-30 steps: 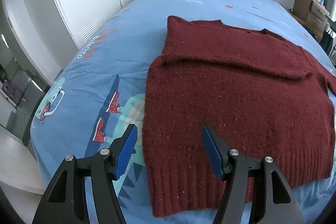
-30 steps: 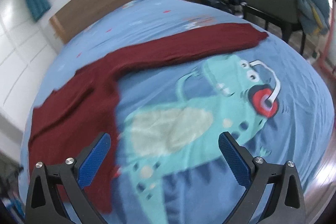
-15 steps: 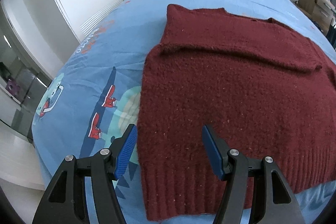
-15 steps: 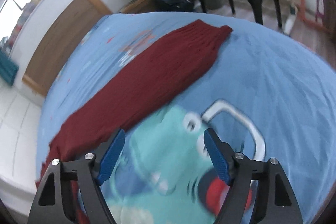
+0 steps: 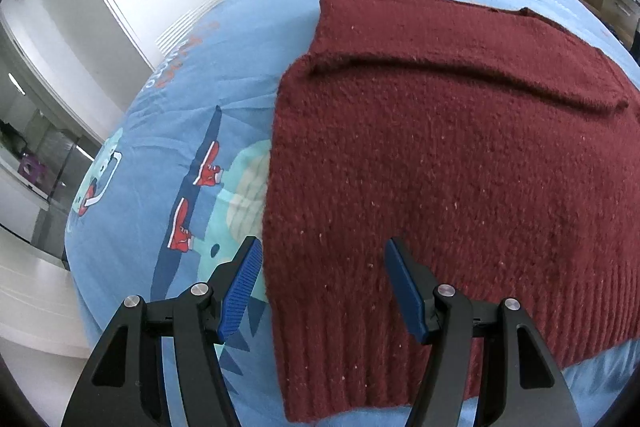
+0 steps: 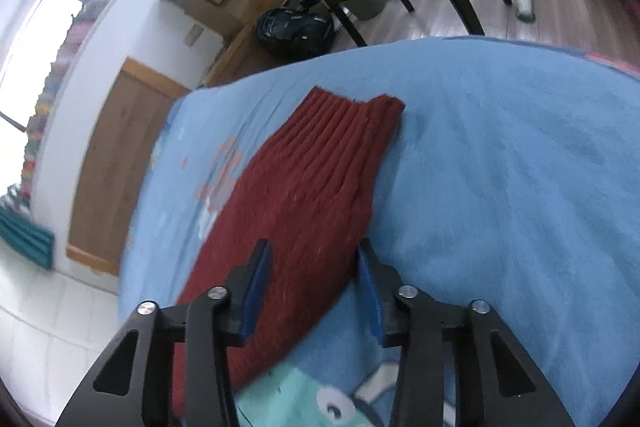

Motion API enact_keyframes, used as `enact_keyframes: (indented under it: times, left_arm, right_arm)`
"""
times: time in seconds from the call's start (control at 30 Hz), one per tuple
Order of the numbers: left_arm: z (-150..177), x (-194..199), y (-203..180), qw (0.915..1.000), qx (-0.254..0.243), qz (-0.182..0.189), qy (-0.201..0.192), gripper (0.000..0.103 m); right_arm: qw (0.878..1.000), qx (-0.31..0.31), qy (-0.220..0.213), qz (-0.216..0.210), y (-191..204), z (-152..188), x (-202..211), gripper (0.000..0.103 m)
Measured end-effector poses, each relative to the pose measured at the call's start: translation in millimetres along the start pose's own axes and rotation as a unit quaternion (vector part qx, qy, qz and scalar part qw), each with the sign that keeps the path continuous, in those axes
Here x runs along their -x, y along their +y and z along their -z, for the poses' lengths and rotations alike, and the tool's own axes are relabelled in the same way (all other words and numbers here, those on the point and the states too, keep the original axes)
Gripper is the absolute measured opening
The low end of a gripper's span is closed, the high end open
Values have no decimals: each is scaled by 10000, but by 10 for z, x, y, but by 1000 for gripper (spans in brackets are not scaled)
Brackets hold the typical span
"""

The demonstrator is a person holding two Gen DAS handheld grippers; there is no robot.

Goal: Fold small clothes
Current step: 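Grasp the other sweater sleeve cuff with the right gripper, then carry the sleeve across the sweater body toward the left gripper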

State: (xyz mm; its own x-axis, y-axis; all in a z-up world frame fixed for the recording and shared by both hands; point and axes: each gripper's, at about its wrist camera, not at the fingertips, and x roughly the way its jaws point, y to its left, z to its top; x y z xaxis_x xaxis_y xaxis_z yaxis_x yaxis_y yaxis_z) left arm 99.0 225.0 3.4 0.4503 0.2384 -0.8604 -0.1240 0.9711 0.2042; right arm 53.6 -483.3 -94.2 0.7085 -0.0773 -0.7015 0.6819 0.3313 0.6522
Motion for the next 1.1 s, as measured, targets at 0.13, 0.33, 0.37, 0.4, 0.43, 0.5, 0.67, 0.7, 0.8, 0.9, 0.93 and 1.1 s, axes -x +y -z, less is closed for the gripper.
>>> enact_keyframes:
  times: [0.13,0.33,0.37,0.4,0.43,0.5,0.67,0.7,0.8,0.9,0.93,1.1]
  left_arm:
    - [37,-25,2,10000,-22,-28,52,58]
    - [131,-57,30,9999,-17,-24,127,58]
    - [144,-59,27,9999,-20,-17,129,58]
    - [157,-63,28,9999,-21,-6,133,58]
    - [166,-68,29,9999,-13,9,136,58]
    - [181,-80,34,9999,31,59,136,58]
    - [193,-75,48,9998,102,170,87,58]
    - [198,-69,56,9997,108,198,69,58]
    - [227,-51,113,9994,171,310,4,58]
    - [246,-43,166,9987,265,427,-22,58]
    - [250,-45,189,9984,305,478,-20,58]
    - [259,-29,295,9960,540,705,-49,58]
  right_arm:
    - [9977,-522,-11,-436,-109,-79,-83,30]
    - [9913,-1112,122,-701,-129,-183,-195,10]
    - [9911,-1112,128,-719,-102,-187,-198,10]
    - [9915,-1053,122,-758,-55,-201,-190,10]
    - [9919,-979,120,-803,13,-205,-181,9]
    - [9923,-793,144,-942,188,-202,-165,9]
    - [9899,-452,326,-1307,608,-97,-150,9]
    - [9889,-420,379,-1377,676,-64,-155,9]
    - [9835,-465,567,-1653,891,49,-219,9]
    - [9768,-491,863,-1895,1142,264,-287,9]
    - [9742,-445,1008,-1968,1271,381,-321,9]
    - [9622,-293,1564,-2210,1756,898,-422,9]
